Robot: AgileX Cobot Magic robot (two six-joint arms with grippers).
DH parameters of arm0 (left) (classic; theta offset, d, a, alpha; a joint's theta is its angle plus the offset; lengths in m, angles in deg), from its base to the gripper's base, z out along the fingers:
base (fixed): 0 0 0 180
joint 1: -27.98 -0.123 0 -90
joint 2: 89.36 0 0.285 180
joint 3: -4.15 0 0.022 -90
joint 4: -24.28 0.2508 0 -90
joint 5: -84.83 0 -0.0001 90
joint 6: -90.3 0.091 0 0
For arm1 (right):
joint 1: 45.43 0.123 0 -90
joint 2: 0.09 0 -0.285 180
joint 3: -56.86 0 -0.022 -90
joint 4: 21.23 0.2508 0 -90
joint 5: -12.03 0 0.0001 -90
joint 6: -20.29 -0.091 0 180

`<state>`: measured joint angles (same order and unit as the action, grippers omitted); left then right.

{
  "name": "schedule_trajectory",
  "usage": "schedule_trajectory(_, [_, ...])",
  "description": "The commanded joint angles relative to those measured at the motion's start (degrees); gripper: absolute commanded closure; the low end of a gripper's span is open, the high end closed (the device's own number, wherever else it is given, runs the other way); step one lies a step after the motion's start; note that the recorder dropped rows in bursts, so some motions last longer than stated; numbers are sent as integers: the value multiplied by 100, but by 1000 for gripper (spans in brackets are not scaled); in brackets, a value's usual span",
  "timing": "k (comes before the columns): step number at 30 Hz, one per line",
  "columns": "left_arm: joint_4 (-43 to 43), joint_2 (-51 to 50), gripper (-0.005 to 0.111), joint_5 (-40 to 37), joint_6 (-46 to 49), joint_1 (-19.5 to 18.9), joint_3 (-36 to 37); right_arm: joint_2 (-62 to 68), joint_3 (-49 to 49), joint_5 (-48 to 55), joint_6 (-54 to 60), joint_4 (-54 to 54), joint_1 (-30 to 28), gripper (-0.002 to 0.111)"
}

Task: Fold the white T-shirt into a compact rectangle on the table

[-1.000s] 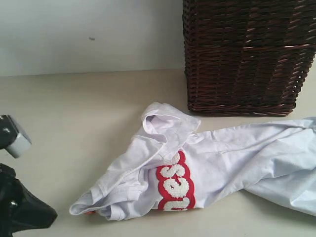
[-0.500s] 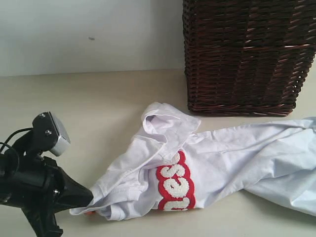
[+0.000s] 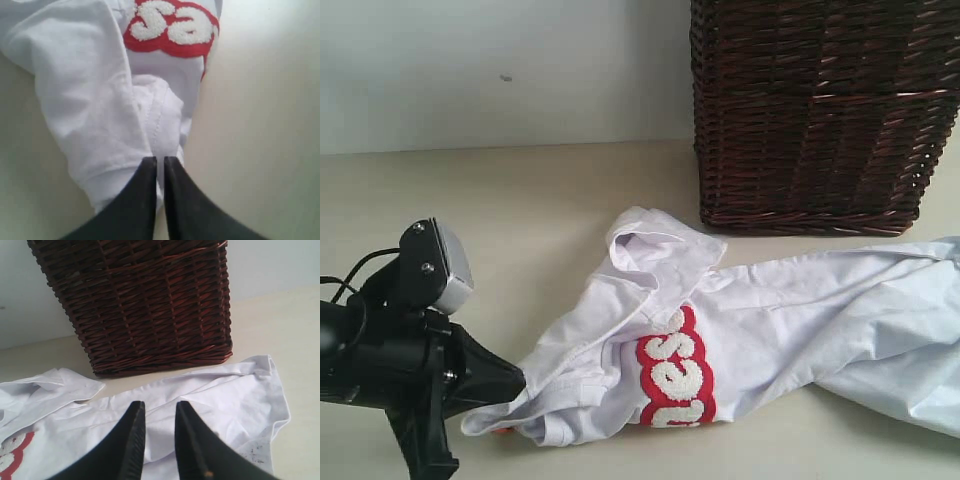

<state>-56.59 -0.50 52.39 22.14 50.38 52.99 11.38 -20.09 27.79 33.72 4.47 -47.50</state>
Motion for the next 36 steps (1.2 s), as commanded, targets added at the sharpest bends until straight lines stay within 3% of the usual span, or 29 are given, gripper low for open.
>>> schedule_trajectory(1, [584, -25, 76, 43, 211, 34, -26, 13, -28, -8, -7, 8, 4, 85])
schedule_trajectory(4, [520, -39, 59, 62, 681, 34, -26, 13, -28, -8, -7, 8, 4, 85])
schedule_trajectory(6, [422, -79, 54, 62, 835, 34, -26, 13, -28, -8, -7, 8, 4, 85])
schedule_trajectory(12, [198, -727, 53, 243, 835, 34, -85, 13, -28, 4, -7, 8, 4, 85])
schedule_trajectory(14, [-157, -986, 58, 532, 835, 34, -203, 13, -28, 4, -7, 8, 4, 85])
schedule_trajectory(17, [-437, -1261, 73, 909, 835, 34, -486, 13, -28, 4, -7, 8, 4, 85])
schedule_trajectory(21, [-437, -1321, 105, 920, 778, 34, -689, 13, -28, 4, -7, 8, 4, 85])
schedule_trajectory(29, [-547, -671, 107, 1362, 490, 34, -932, 13, -28, 4, -7, 8, 4, 85])
schedule_trajectory(36, [-546, -1123, 107, 1159, 427, 34, -1730, 13, -28, 4, -7, 8, 4, 85])
